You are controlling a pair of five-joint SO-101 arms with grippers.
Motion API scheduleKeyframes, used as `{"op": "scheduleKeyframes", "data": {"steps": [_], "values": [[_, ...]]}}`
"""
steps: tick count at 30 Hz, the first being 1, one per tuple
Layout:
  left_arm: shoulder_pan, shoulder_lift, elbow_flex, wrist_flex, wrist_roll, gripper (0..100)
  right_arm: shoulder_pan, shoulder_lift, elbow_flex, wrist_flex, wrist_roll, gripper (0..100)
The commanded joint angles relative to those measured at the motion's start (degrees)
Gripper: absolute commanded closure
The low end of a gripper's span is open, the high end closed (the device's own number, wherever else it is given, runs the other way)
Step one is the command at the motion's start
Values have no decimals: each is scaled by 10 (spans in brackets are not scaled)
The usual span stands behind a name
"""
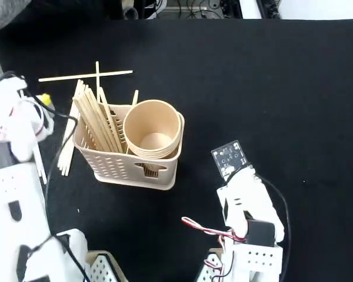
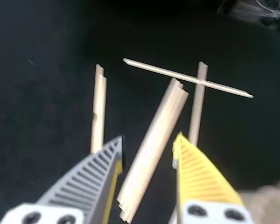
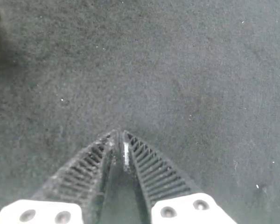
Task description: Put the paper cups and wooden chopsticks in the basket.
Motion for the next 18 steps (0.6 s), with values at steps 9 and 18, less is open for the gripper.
{"op": "scheduleKeyframes", "data": {"steps": [9,18], "values": [[-51,276,-116,-38,-51,818,4,-40,-1,2,4,985],[-80,527,-320,-20,-52,818,4,-40,-1,2,4,985]]}}
